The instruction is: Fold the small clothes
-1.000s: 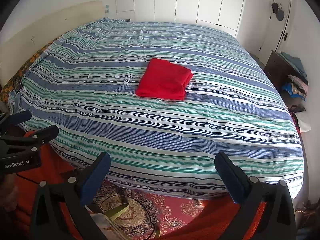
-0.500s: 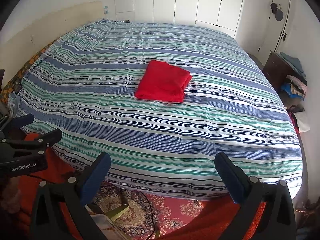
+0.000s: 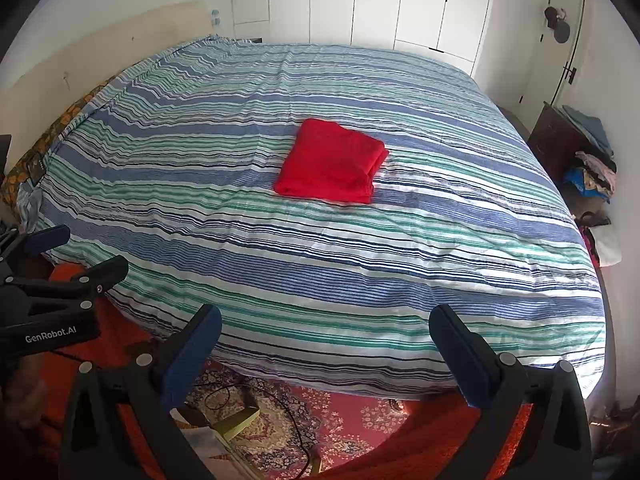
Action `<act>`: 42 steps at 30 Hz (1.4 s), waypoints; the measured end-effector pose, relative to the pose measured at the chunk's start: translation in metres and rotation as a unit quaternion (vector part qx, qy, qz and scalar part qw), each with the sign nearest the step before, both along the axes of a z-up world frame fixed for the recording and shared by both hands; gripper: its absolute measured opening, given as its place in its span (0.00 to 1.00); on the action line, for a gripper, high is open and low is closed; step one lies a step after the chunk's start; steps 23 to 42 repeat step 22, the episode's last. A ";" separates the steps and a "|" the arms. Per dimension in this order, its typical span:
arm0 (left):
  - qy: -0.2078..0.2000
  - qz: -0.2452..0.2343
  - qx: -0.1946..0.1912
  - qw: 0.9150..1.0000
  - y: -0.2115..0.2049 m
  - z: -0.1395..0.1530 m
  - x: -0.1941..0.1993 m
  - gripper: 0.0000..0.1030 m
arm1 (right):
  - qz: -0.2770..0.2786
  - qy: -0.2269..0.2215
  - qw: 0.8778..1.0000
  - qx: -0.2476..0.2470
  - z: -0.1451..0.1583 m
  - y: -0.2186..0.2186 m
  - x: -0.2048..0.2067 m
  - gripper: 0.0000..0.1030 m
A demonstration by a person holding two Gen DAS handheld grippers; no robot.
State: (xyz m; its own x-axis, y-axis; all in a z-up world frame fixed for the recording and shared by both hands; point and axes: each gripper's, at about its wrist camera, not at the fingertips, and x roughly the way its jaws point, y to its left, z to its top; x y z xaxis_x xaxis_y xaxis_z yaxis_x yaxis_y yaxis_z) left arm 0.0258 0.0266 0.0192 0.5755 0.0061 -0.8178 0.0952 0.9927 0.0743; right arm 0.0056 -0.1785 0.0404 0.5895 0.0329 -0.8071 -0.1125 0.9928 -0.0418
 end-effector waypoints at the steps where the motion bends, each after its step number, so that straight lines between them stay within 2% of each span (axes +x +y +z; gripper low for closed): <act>1: 0.001 -0.001 -0.001 1.000 0.000 0.001 0.000 0.96 | 0.002 0.000 1.000 0.001 0.001 0.001 -0.001 1.00; 17: 0.013 -0.004 -0.014 1.000 0.001 -0.003 0.003 0.96 | 0.003 0.005 1.000 -0.002 -0.001 0.003 0.003 1.00; 22: 0.002 -0.001 -0.002 1.000 -0.001 -0.001 0.002 0.96 | 0.001 0.005 1.000 -0.001 -0.001 0.003 0.005 1.00; 42: 0.002 -0.001 -0.002 1.000 -0.001 -0.001 0.002 0.96 | 0.001 0.005 1.000 -0.001 -0.001 0.003 0.005 1.00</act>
